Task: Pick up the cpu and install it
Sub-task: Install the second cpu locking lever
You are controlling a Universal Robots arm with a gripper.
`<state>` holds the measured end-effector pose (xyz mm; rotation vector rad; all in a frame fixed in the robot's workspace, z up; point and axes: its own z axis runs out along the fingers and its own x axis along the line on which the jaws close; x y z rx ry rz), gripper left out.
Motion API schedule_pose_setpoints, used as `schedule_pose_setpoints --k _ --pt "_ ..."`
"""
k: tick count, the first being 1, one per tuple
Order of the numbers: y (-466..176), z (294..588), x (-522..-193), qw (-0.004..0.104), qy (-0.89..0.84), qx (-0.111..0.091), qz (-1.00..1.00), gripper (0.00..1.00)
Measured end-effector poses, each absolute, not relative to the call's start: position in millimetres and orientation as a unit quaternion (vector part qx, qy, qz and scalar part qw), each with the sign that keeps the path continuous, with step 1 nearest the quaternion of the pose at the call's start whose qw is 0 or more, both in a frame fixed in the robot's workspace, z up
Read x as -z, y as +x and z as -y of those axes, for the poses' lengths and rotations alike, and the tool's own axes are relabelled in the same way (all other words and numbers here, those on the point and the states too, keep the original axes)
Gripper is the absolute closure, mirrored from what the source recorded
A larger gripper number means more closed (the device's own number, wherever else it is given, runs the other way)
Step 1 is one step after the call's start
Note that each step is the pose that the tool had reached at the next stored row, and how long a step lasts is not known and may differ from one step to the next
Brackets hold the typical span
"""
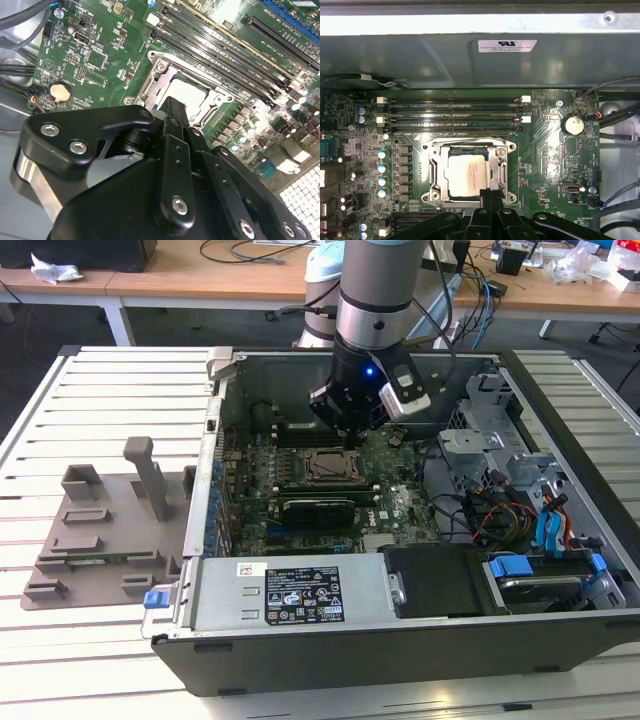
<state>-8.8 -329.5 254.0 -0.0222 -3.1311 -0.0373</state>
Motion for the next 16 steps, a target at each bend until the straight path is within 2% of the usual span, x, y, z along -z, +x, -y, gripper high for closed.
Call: schedule_pose_setpoints --k 4,7,13,16 --pt "-8.8 332.5 -253.6 0.005 -0.007 0.012 1.000 0.89" --pt "-9.3 357.7 -253.4 0.005 -0.007 0.013 1.000 0.89" --pt "-15.2 372.6 -252.4 0.005 -0.007 0.058 0.998 0.89" --pt "-21.3 380.5 -249.1 0.005 -0.007 0.068 0.998 0.89"
